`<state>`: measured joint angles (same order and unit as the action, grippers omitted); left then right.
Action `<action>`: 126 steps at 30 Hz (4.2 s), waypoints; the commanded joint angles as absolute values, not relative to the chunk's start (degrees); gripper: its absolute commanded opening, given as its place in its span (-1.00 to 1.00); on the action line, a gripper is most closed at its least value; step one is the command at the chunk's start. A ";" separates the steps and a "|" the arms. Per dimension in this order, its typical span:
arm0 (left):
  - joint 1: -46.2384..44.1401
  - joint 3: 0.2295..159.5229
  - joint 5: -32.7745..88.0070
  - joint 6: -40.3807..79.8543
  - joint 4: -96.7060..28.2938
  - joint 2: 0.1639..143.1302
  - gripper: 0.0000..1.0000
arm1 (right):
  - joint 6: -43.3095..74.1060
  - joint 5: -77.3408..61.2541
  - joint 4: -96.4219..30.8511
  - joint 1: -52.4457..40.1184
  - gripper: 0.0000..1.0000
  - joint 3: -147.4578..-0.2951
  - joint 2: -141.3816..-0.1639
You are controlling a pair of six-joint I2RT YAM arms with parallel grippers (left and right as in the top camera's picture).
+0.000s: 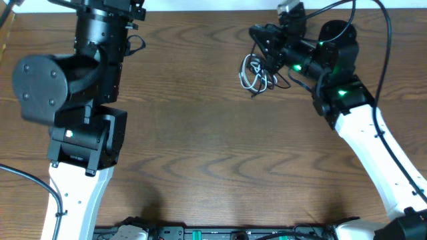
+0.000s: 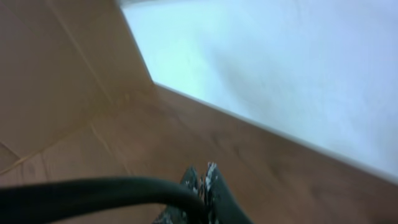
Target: Untangle cables
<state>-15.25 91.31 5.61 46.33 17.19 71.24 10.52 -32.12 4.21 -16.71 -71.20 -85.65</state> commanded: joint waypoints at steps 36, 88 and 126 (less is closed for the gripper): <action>-15.05 92.12 -2.66 14.76 -33.06 71.92 -0.85 | 25.47 -36.53 -8.75 -3.81 -0.97 -72.10 -78.08; -21.39 88.33 38.70 7.14 -45.91 99.68 0.82 | 22.70 -24.34 -8.78 -13.13 -0.98 -72.10 -104.18; -32.84 75.94 26.50 23.44 -30.17 99.68 -0.85 | 22.65 -24.34 -11.60 -13.06 -0.98 -72.10 -104.18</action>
<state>-32.95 75.81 29.80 23.92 -30.81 99.77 23.40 -23.79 -10.98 -12.88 -71.92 -103.98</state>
